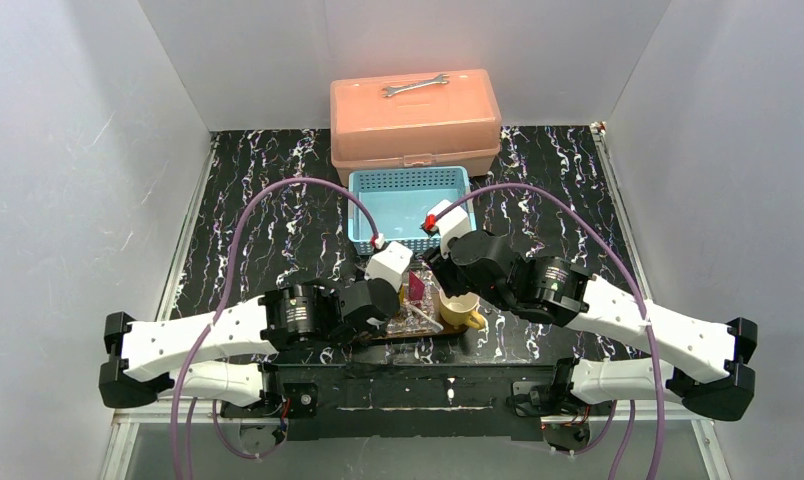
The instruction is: Prepare toiletry sets of a toothbrush and toothpaste on the tray
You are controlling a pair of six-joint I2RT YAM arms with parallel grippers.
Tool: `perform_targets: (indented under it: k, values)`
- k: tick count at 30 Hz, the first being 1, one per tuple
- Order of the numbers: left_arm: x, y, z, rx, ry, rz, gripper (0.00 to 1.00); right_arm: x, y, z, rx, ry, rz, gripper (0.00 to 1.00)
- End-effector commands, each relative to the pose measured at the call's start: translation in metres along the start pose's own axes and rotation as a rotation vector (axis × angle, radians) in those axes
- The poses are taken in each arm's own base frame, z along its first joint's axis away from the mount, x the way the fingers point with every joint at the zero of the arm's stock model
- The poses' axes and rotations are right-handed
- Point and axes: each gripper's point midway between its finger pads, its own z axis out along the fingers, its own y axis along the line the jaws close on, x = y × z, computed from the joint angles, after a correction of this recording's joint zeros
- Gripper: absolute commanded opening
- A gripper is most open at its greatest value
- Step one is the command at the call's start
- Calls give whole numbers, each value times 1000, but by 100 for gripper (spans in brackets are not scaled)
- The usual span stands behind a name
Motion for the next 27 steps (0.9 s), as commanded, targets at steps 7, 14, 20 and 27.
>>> perform_targets:
  k: [7, 14, 20, 27]
  values:
    - [5, 3, 11, -61, -26, 47, 0, -7, -1, -5, -13, -51, 48, 51]
    - [7, 2, 16, -81, -37, 78, 0, -2, -1, -5, -10, -43, 52, 52]
    - [8, 1, 19, -98, -42, 107, 0, 1, -2, -5, -9, -40, 56, 52]
    - [17, 1, 26, -116, -25, 129, 0, 4, -2, -4, -7, -35, 57, 52]
